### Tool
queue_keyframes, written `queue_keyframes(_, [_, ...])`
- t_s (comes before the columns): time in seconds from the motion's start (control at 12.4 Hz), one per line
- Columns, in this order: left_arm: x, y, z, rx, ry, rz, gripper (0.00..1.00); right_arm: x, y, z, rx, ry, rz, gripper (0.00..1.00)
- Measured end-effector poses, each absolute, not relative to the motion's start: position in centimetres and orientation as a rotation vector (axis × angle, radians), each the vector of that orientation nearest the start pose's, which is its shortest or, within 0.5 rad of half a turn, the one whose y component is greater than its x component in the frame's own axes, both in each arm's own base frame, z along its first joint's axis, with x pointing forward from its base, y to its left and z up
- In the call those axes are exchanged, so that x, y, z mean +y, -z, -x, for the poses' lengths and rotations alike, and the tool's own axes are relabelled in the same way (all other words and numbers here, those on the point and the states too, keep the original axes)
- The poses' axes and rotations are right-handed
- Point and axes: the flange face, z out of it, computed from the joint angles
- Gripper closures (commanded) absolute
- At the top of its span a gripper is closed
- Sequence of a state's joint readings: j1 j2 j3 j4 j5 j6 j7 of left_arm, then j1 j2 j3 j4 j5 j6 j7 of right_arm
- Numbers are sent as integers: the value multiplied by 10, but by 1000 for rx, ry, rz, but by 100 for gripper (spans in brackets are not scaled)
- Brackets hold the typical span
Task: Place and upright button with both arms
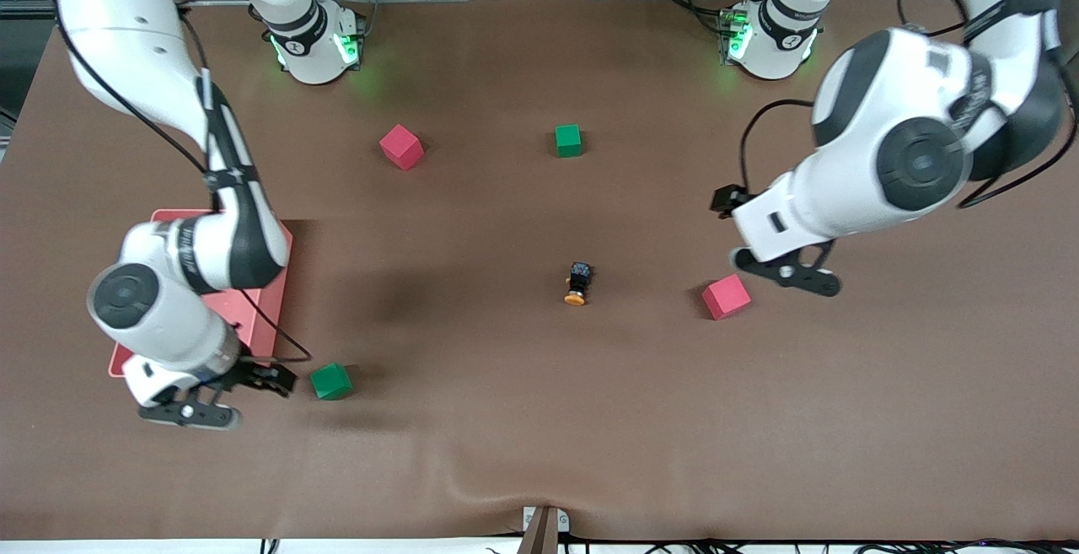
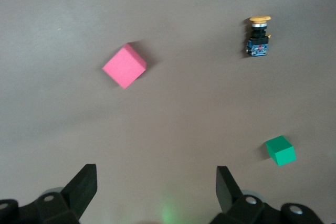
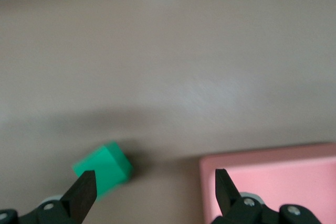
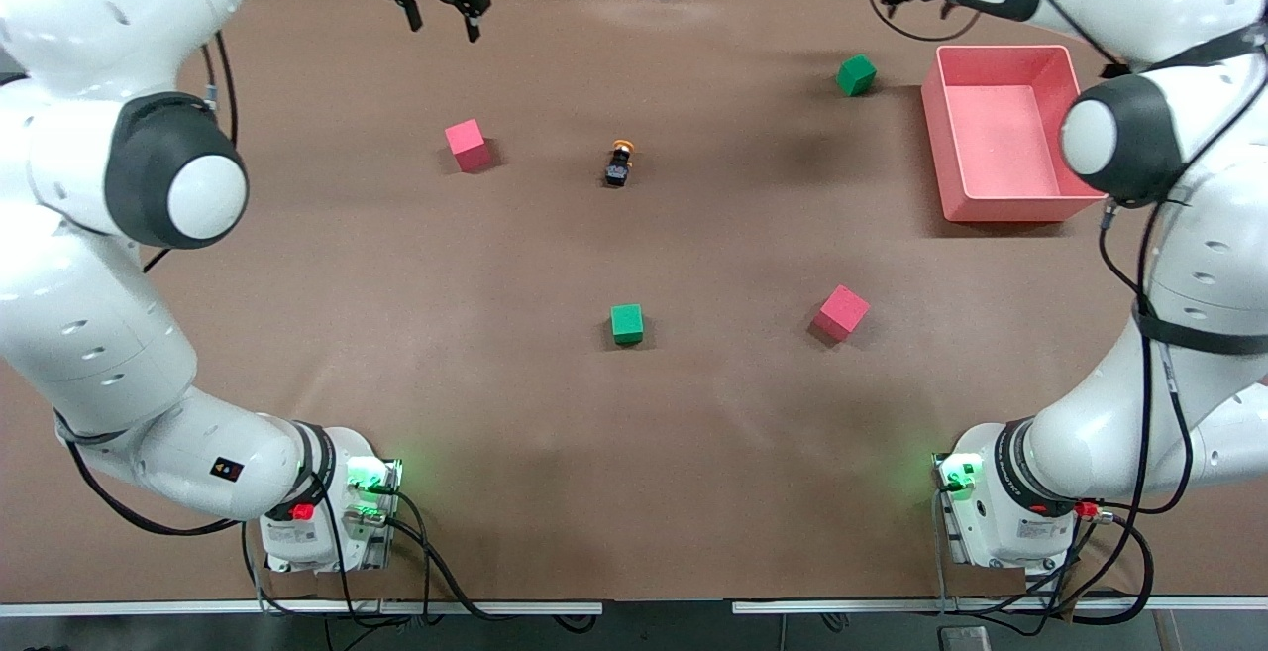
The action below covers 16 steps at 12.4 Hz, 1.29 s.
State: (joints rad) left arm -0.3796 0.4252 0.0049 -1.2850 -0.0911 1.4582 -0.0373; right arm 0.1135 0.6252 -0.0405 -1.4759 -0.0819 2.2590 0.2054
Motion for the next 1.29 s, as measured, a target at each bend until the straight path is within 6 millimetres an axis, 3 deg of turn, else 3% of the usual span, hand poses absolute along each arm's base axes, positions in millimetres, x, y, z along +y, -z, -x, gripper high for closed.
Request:
queue_keyframes(0.16, [-277, -473, -607, 550, -426, 3092, 0, 49, -342, -694, 67, 220, 3202, 0])
queue_keyframes(0.4, [-326, -453, -605, 551, -345, 3101, 0, 55, -359, -642, 27, 150, 3200, 0])
queue_keyframes(0.64, [-344, -423, -613, 529, -326, 3134, 0, 62, -358, -588, -140, 50, 3203, 0])
queue_keyframes(0.81, [-353, -401, -618, 497, -316, 3160, 0, 56, -370, -559, -280, -89, 3184, 0])
queue_keyframes(1.13, [-381, -358, -621, 480, -252, 3176, 0, 19, -411, -526, -148, -257, 3030, 0])
queue_keyframes(1.29, [-396, -324, -625, 433, -195, 3195, 0, -2, -428, -516, -133, -286, 3014, 0])
